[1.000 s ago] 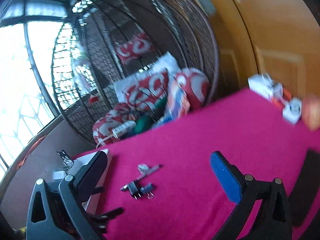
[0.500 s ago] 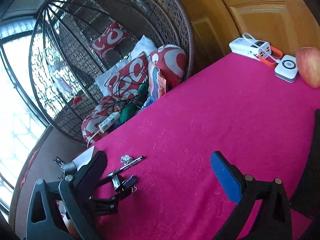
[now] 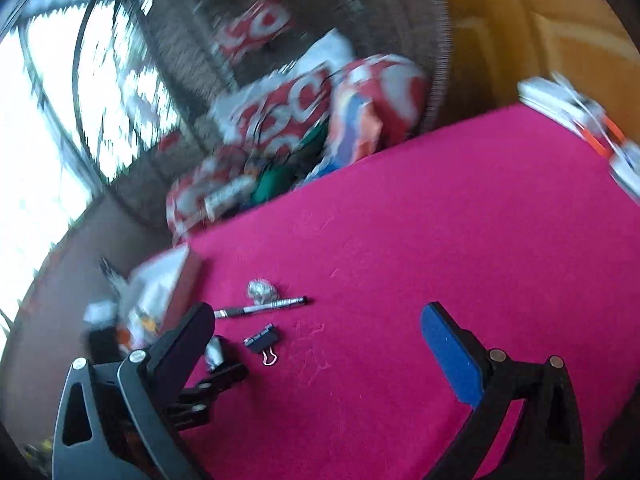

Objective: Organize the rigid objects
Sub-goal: 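Grasp the black phone charger with the left tool, then grasp the black pen with the right tool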

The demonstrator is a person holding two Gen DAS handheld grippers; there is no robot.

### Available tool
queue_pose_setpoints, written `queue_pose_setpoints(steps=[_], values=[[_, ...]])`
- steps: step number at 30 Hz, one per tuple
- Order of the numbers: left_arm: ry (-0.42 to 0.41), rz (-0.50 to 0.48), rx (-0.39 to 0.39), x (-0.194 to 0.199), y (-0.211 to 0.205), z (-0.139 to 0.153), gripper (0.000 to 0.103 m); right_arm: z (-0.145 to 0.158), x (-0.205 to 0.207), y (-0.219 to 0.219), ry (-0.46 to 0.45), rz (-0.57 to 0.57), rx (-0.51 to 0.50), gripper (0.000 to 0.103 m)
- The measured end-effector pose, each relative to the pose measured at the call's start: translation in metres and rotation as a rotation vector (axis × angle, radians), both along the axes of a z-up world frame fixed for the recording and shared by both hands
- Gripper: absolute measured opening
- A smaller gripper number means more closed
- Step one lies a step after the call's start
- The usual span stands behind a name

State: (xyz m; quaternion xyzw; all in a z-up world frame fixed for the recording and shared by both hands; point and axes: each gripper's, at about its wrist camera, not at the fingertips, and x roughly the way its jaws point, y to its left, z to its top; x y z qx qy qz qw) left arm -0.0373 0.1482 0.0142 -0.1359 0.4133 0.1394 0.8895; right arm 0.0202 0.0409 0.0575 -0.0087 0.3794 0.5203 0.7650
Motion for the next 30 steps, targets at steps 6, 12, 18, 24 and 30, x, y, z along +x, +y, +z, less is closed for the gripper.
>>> queue_pose_setpoints(steps=[6, 12, 18, 24, 30], values=[[-0.048, 0.045, -0.052, -0.030, -0.001, 0.014, 0.062, -0.026, -0.006, 0.081, -0.075, 0.175, -0.109, 0.103], [-0.100, 0.069, -0.065, -0.053, 0.000, 0.033, 0.062, -0.048, -0.012, 0.127, -0.060, 0.280, -0.163, 0.103], [-0.142, 0.082, -0.071, -0.068, 0.003, 0.046, 0.062, -0.050, -0.042, 0.124, 0.012, 0.458, -0.183, 0.094], [-0.156, 0.089, -0.056, -0.078, 0.001, 0.050, 0.062, -0.037, -0.062, 0.131, -0.107, 0.476, -0.215, 0.076], [-0.160, 0.122, -0.055, -0.097, -0.001, 0.052, 0.062, -0.053, -0.081, 0.148, -0.259, 0.503, -0.313, 0.042]])
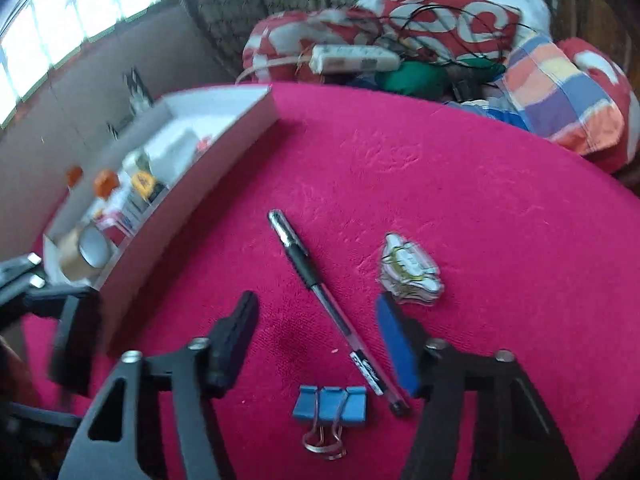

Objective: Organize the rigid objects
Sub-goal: 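Grasp the black pen with the right tool, then carry the black charger and black pen over the white tray with both tools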

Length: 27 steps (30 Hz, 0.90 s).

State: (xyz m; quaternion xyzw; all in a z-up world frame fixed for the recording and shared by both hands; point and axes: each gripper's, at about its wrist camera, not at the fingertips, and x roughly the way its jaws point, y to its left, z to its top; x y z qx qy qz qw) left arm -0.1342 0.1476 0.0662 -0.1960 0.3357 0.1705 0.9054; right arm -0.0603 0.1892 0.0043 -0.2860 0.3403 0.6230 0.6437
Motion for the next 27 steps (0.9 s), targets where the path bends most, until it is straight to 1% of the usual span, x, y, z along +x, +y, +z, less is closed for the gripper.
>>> queue_pose_setpoints(steps=[1, 3, 5, 6, 7, 9, 11, 13, 16, 19, 22, 24, 27], values=[[-0.002, 0.005, -0.005, -0.003, 0.000, -0.001, 0.062, 0.000, -0.007, 0.000, -0.053, 0.017, -0.005, 0.034], [-0.008, 0.018, -0.011, -0.009, 0.000, 0.000, 0.062, 0.000, -0.019, 0.000, -0.123, 0.046, -0.012, 0.010], [-0.019, 0.032, -0.008, -0.013, -0.001, 0.003, 0.062, 0.000, -0.028, -0.004, -0.166, 0.053, -0.006, 0.006], [-0.027, 0.039, -0.003, -0.014, -0.001, 0.005, 0.062, 0.001, -0.031, -0.007, -0.179, 0.051, 0.009, 0.006], [-0.035, 0.044, 0.003, -0.016, -0.001, 0.008, 0.062, 0.004, -0.031, -0.012, -0.174, 0.040, 0.033, 0.006], [-0.054, 0.058, 0.027, -0.021, -0.001, 0.014, 0.062, 0.014, -0.027, -0.021, -0.131, -0.013, 0.092, 0.006], [-0.077, 0.073, 0.058, -0.025, -0.004, 0.023, 0.062, 0.035, -0.019, -0.036, -0.061, -0.075, 0.190, 0.006], [-0.102, 0.085, 0.087, -0.029, -0.006, 0.031, 0.062, 0.057, -0.017, -0.050, -0.024, -0.127, 0.284, 0.006], [-0.158, 0.118, 0.170, -0.040, -0.012, 0.055, 0.062, 0.097, -0.017, -0.083, 0.027, -0.188, 0.443, 0.006], [-0.217, 0.154, 0.233, -0.054, -0.013, 0.079, 0.062, 0.139, -0.025, -0.125, 0.024, -0.231, 0.615, 0.006], [-0.274, 0.202, 0.296, -0.072, -0.014, 0.104, 0.062, 0.171, -0.036, -0.159, 0.006, -0.245, 0.743, 0.006], [-0.296, 0.224, 0.322, -0.082, -0.014, 0.114, 0.062, 0.187, -0.044, -0.173, -0.014, -0.247, 0.802, 0.006], [-0.317, 0.253, 0.334, -0.095, -0.009, 0.123, 0.062, 0.204, -0.055, -0.185, -0.045, -0.242, 0.854, 0.006]])
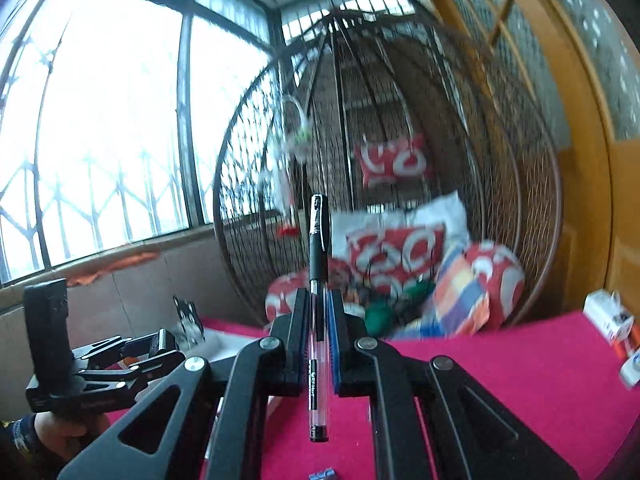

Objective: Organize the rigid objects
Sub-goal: 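Carry the black charger and black pen over the white tray with both tools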

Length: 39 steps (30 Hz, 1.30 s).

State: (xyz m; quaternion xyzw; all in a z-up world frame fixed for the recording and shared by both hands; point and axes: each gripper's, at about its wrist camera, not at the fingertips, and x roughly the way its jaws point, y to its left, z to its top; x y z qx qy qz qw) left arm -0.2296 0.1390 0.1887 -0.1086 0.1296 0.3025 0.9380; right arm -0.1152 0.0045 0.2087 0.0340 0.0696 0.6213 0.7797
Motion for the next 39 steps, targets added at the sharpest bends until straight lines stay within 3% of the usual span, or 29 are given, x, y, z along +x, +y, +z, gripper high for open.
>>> queue_pose_setpoints(steps=[16, 39], values=[[-0.046, 0.092, -0.002, -0.050, 0.009, 0.009, 0.062, 0.010, -0.029, 0.002, -0.026, 0.048, 0.023, 0.006], [-0.088, 0.176, -0.065, -0.095, 0.034, -0.005, 0.062, 0.002, -0.050, 0.046, -0.030, 0.118, -0.076, 0.006]])
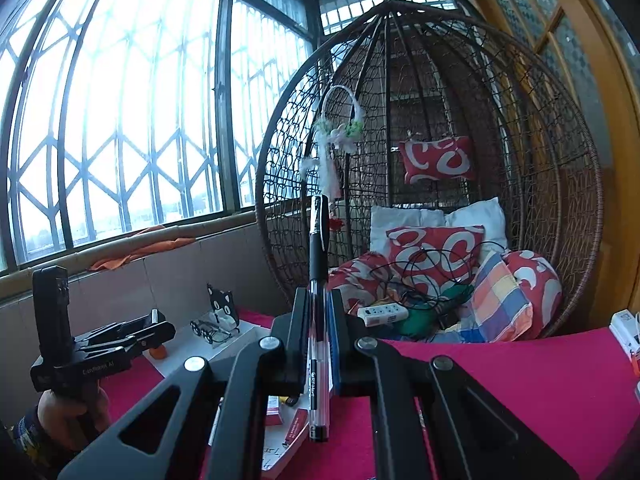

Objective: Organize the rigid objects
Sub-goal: 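Carry the black charger and black pen over the white tray with both tools, then open the left tool to drop the charger while the right tool releases the pen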

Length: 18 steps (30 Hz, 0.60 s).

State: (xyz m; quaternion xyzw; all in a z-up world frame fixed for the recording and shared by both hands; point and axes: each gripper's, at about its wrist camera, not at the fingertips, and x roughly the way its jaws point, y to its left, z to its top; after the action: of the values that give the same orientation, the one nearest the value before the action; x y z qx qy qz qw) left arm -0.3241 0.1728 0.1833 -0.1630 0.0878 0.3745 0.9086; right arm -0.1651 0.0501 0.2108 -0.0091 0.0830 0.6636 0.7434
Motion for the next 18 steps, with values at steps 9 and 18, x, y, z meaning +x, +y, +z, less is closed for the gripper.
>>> queue_pose_setpoints(steps=[9, 18], values=[[-0.002, 0.113, 0.000, -0.029, 0.038, -0.002, 0.062, -0.012, -0.009, 0.058, 0.067, 0.104, -0.117, 0.006], [0.034, 0.111, -0.157, -0.020, 0.110, -0.030, 0.062, -0.043, -0.044, 0.131, 0.060, 0.167, -0.258, 0.006]])
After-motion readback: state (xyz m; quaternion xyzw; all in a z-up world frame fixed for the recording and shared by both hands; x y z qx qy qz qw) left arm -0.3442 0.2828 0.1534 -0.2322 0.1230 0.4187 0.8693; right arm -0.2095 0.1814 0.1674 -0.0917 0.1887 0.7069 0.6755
